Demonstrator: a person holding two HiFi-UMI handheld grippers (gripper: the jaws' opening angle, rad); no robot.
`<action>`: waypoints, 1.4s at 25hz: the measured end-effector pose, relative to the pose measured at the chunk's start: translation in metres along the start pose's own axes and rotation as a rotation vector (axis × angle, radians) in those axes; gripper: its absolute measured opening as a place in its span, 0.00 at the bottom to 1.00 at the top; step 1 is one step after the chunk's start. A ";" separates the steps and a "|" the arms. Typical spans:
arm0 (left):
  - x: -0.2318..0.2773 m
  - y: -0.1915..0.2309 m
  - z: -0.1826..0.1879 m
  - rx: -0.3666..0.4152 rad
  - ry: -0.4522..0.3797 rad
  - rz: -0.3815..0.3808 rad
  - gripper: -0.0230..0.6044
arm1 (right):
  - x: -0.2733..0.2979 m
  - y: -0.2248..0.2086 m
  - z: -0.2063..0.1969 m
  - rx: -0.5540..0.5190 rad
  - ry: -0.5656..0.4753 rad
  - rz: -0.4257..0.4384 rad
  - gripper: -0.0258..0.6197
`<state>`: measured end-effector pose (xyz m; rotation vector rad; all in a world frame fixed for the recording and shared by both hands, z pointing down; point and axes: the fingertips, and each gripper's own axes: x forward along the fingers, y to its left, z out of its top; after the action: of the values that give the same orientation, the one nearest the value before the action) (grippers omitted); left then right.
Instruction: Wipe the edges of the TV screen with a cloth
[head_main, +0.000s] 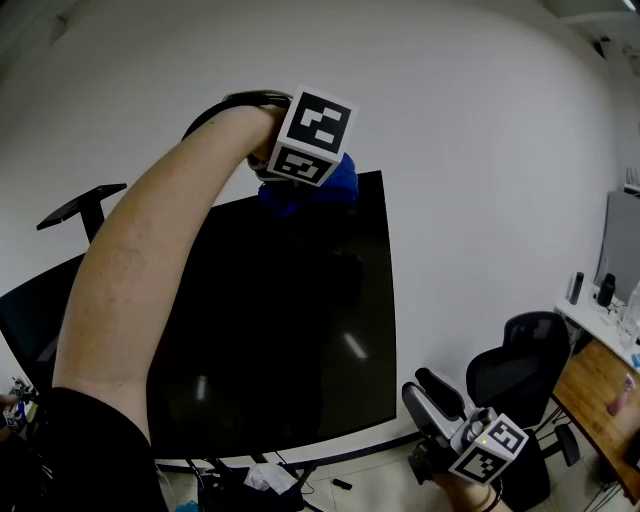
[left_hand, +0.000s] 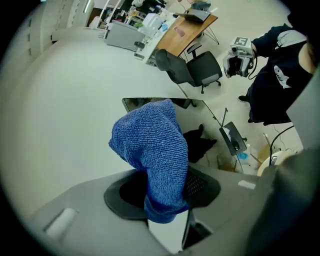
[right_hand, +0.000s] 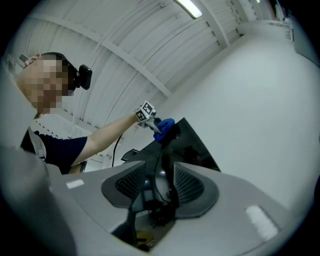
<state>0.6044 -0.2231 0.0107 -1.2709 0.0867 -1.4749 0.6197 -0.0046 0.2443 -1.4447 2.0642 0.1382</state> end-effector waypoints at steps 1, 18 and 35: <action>0.000 0.004 0.006 0.003 -0.011 -0.005 0.29 | -0.002 -0.004 0.001 -0.002 -0.001 -0.012 0.32; -0.014 0.062 0.116 0.063 -0.246 0.156 0.29 | -0.037 -0.027 0.016 -0.038 -0.022 -0.119 0.32; -0.088 -0.054 0.122 -0.245 -1.127 0.531 0.27 | 0.018 0.019 -0.047 0.016 0.039 0.002 0.32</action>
<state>0.6374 -0.0702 0.0406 -1.9264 -0.1425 -0.1806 0.5795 -0.0310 0.2676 -1.4459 2.0934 0.0952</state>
